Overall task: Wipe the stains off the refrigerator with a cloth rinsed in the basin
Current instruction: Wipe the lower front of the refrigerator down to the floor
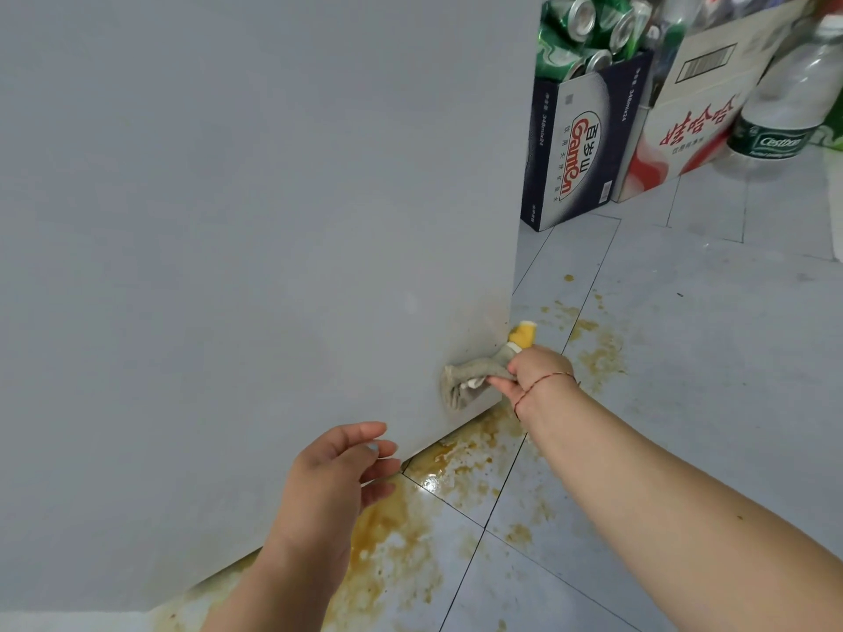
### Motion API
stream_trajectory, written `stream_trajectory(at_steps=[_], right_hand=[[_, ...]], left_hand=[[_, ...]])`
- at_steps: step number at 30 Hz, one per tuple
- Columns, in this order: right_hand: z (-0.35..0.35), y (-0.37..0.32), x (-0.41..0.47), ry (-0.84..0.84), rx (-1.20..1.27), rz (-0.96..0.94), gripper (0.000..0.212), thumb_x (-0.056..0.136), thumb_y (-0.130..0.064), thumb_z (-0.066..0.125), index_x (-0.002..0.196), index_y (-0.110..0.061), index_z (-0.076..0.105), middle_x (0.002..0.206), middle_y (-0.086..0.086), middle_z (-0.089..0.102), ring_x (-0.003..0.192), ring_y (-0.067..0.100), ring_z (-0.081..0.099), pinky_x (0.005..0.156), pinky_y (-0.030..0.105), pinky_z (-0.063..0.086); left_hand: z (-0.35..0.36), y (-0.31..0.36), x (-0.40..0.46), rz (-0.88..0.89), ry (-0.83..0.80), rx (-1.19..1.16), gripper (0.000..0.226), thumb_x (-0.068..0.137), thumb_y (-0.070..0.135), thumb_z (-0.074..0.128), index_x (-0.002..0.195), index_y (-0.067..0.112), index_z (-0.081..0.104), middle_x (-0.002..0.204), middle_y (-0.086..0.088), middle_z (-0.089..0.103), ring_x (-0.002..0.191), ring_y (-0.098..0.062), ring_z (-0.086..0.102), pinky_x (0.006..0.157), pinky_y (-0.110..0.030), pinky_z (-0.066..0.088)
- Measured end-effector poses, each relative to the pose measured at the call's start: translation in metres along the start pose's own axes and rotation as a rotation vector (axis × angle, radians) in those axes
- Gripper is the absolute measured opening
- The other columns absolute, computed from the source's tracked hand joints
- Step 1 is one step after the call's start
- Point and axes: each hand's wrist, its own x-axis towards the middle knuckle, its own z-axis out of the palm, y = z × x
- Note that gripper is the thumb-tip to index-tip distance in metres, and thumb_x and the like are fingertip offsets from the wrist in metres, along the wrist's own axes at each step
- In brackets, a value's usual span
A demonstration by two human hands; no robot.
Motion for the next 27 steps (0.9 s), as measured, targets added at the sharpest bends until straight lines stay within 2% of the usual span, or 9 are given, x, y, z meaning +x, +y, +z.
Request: stream_trajectory(at_steps=[3, 5, 10, 13, 17, 20, 24, 25, 27], right_hand=[[0.01, -0.02, -0.027, 0.01, 0.125, -0.081, 0.038, 0.091, 0.016, 0.035, 0.109, -0.011, 0.057, 0.112, 0.016, 0.056, 0.099, 0.033, 0.056, 0.07, 0.039, 0.054], [0.015, -0.027, -0.044, -0.03, 0.16, -0.131, 0.043, 0.091, 0.017, 0.032, 0.113, -0.012, 0.056, 0.102, 0.012, 0.056, 0.097, 0.03, 0.055, 0.073, 0.04, 0.053], [0.021, -0.049, -0.079, -0.116, 0.175, -0.207, 0.049, 0.089, 0.02, 0.032, 0.123, -0.006, 0.055, 0.094, 0.011, 0.056, 0.102, 0.033, 0.058, 0.076, 0.041, 0.053], [0.02, -0.063, -0.099, -0.187, 0.189, -0.272, 0.051, 0.086, 0.023, 0.031, 0.126, -0.002, 0.053, 0.104, 0.016, 0.058, 0.097, 0.032, 0.057, 0.075, 0.041, 0.053], [0.01, -0.066, -0.13, -0.342, 0.184, -0.377, 0.038, 0.086, 0.024, 0.034, 0.095, -0.004, 0.058, 0.089, 0.013, 0.059, 0.082, 0.025, 0.062, 0.066, 0.037, 0.06], [-0.009, -0.052, -0.145, -0.446, 0.175, -0.294, 0.036, 0.086, 0.023, 0.035, 0.092, -0.003, 0.059, 0.09, 0.015, 0.062, 0.083, 0.026, 0.064, 0.061, 0.033, 0.06], [-0.026, -0.015, -0.153, -0.525, 0.141, -0.052, 0.037, 0.084, 0.018, 0.03, 0.098, -0.003, 0.057, 0.087, 0.019, 0.062, 0.076, 0.03, 0.063, 0.053, 0.036, 0.058], [-0.028, -0.007, -0.152, -0.521, 0.116, 0.002, 0.035, 0.084, 0.014, 0.033, 0.101, -0.004, 0.057, 0.086, 0.018, 0.062, 0.075, 0.03, 0.062, 0.054, 0.036, 0.057], [-0.033, 0.003, -0.153, -0.474, 0.007, 0.041, 0.024, 0.086, 0.0, 0.046, 0.104, -0.009, 0.059, 0.083, 0.012, 0.063, 0.072, 0.026, 0.062, 0.061, 0.035, 0.055]], left_hand=[[0.002, 0.002, -0.006, 0.004, -0.012, -0.007, 0.023, 0.094, -0.005, 0.046, 0.098, 0.003, 0.066, 0.082, -0.011, 0.068, 0.07, -0.021, 0.063, 0.063, -0.033, 0.051], [0.002, 0.005, -0.009, 0.008, -0.015, -0.013, 0.022, 0.094, -0.005, 0.046, 0.097, 0.003, 0.066, 0.081, -0.01, 0.067, 0.069, -0.021, 0.063, 0.063, -0.032, 0.05], [-0.001, 0.013, -0.015, 0.033, -0.016, -0.022, 0.023, 0.095, -0.003, 0.045, 0.097, 0.005, 0.067, 0.08, -0.009, 0.068, 0.071, -0.021, 0.063, 0.068, -0.034, 0.051], [0.0, 0.013, -0.016, 0.033, -0.022, -0.042, 0.024, 0.095, -0.003, 0.043, 0.099, 0.004, 0.066, 0.082, -0.01, 0.068, 0.071, -0.021, 0.063, 0.069, -0.035, 0.051], [0.003, 0.007, -0.015, -0.033, -0.037, -0.174, 0.025, 0.097, 0.002, 0.042, 0.102, 0.005, 0.066, 0.085, -0.012, 0.07, 0.073, -0.022, 0.066, 0.073, -0.037, 0.053], [0.003, 0.004, -0.019, -0.155, -0.103, -0.363, 0.027, 0.099, 0.017, 0.044, 0.108, -0.001, 0.062, 0.092, -0.02, 0.072, 0.075, -0.029, 0.069, 0.07, -0.039, 0.054], [0.002, 0.001, -0.028, -0.323, -0.308, -0.523, 0.055, 0.096, 0.045, 0.042, 0.112, -0.005, 0.059, 0.102, -0.025, 0.07, 0.08, -0.034, 0.07, 0.066, -0.039, 0.055], [0.002, -0.001, -0.031, -0.333, -0.337, -0.533, 0.056, 0.095, 0.045, 0.044, 0.113, -0.005, 0.06, 0.103, -0.024, 0.069, 0.081, -0.033, 0.07, 0.065, -0.039, 0.057], [0.003, -0.006, -0.038, -0.308, -0.326, -0.506, 0.043, 0.094, 0.03, 0.052, 0.115, -0.007, 0.06, 0.106, -0.023, 0.07, 0.083, -0.033, 0.07, 0.063, -0.04, 0.058]])
